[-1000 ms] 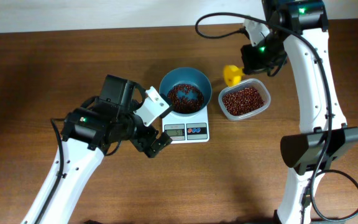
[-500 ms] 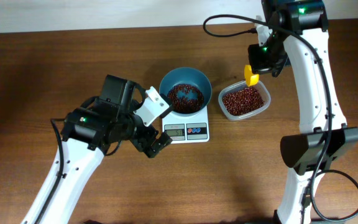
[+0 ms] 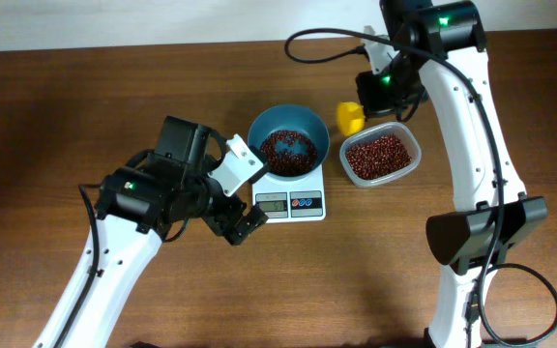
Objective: Scoop item into bowl and weigh 50g on scale
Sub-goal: 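Carry the filled scoop over the teal bowl and tilt to pour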
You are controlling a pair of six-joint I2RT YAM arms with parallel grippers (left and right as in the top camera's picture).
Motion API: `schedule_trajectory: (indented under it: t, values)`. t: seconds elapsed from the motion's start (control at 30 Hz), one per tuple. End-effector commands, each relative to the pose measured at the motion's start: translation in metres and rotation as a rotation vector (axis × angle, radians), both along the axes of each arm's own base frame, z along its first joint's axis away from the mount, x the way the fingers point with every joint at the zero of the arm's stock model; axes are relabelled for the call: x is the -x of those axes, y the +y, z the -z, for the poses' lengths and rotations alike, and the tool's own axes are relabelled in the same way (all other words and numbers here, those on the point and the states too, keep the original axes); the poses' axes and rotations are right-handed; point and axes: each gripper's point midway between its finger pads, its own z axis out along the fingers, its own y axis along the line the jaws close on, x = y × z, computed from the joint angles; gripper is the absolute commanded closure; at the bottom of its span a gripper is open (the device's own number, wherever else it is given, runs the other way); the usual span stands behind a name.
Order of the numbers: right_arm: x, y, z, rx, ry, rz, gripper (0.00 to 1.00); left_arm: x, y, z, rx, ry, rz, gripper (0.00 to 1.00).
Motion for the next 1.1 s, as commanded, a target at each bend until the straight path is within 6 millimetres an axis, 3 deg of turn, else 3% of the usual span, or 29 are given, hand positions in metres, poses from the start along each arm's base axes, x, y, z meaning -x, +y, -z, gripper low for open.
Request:
schedule_trajectory:
  t: [0.0, 0.13, 0.4, 0.67, 0.87, 1.07]
  values:
    - [0.006, 0.047, -0.027, -0.178, -0.078, -0.183, 0.96, 0.0, -0.003, -0.006, 0.019, -0.005, 0.0, 0.01]
    - [0.002, 0.067, -0.025, -0.187, -0.118, -0.255, 0.96, 0.0, -0.003, -0.006, 0.019, -0.005, 0.0, 0.01]
    - [0.001, 0.094, 0.016, -0.17, -0.04, -0.363, 0.96, 0.0, -0.003, -0.006, 0.019, -0.005, 0.0, 0.01]
    - [0.009, 0.081, 0.055, 0.005, 0.061, -0.41, 0.96, 0.0, -0.003, -0.006, 0.019, -0.005, 0.0, 0.01]
    - [0.004, 0.068, 0.06, 0.093, 0.052, -0.401, 0.96, 0.0, -0.003, -0.006, 0.019, -0.005, 0.0, 0.02]
    - [0.003, 0.068, 0.066, 0.102, 0.057, -0.436, 0.96, 0.0, -0.003, -0.006, 0.019, -0.005, 0.0, 0.01]
